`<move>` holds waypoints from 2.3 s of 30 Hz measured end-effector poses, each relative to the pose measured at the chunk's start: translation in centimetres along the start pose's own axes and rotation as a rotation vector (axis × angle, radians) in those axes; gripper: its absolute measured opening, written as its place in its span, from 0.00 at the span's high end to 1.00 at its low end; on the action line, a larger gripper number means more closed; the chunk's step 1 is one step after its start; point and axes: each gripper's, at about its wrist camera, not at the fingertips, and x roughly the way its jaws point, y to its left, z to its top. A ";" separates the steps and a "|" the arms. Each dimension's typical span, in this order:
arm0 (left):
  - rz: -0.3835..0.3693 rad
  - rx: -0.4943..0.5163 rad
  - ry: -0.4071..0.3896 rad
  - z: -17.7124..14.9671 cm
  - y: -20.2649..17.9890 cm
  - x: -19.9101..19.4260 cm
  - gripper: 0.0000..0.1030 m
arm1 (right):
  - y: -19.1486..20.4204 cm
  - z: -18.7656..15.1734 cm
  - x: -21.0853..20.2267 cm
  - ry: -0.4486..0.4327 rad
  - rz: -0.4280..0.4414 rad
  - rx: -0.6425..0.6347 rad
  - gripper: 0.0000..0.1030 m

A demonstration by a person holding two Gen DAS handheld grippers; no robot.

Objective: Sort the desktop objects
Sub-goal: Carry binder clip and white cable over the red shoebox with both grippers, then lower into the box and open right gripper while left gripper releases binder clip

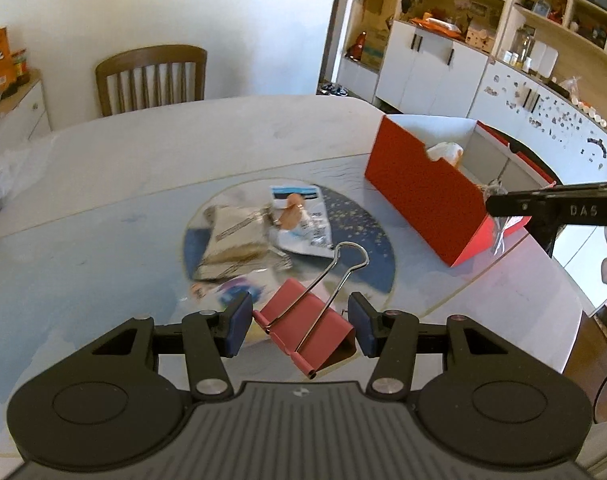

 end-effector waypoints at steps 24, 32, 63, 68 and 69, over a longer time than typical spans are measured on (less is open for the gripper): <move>-0.126 0.147 -0.015 11.0 -15.2 8.9 0.50 | -15.2 4.7 -2.3 -0.063 -0.057 0.014 0.82; -0.154 0.209 0.014 14.9 -19.0 12.8 0.50 | -18.3 6.7 -0.2 -0.057 -0.067 -0.001 0.82; -0.179 0.420 0.271 15.1 -26.8 25.2 0.50 | -24.5 6.2 11.5 0.255 -0.093 0.076 0.81; -0.188 0.399 0.286 15.3 -26.3 25.6 0.50 | -24.5 6.0 11.7 0.274 -0.093 0.084 0.81; -0.189 0.392 0.289 15.3 -26.1 25.5 0.50 | -24.6 6.1 11.8 0.275 -0.097 0.087 0.81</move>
